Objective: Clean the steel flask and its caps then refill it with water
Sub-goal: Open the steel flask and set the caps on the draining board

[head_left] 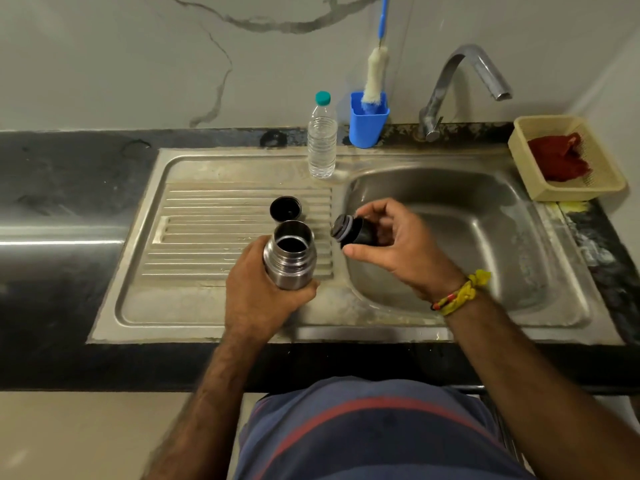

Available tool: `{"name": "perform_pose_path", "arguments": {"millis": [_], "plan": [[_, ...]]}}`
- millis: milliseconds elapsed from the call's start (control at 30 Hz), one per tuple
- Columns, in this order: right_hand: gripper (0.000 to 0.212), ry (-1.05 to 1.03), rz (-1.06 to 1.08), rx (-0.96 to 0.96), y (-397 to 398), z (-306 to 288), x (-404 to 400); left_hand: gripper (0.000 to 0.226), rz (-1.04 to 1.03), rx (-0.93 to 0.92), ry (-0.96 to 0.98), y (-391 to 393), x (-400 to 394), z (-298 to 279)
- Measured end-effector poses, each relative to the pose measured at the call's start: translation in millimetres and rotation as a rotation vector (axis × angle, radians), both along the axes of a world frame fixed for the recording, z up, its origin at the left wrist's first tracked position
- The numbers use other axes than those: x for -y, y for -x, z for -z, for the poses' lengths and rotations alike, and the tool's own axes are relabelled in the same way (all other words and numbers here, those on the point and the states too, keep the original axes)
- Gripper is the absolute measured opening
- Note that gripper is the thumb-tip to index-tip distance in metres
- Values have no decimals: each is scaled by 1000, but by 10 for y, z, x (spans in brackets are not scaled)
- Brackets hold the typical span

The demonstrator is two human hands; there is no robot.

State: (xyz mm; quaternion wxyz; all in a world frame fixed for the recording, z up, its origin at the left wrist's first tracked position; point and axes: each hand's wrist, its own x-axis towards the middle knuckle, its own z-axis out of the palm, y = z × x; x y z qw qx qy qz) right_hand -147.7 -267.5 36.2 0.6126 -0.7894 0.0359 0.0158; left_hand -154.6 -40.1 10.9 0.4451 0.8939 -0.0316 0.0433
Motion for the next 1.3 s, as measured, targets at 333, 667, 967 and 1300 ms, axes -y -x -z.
{"name": "perform_pose_path", "arguments": {"millis": [333,667,967,1300], "plan": [[56,176,-21,-132,-458,1064,-787,70,-70,2,4,-92,-471,-32],[74,326,-129,-137,-660,1382,-1021,68,-58,-55,-8,-176,-595,25],[40,235,234,-47,-347,1331,-359,70,-23,-34,-16,-137,-466,15],[24,351,666,-34,364,1387,477,76,244,-37,-231,-203,248,21]]}}
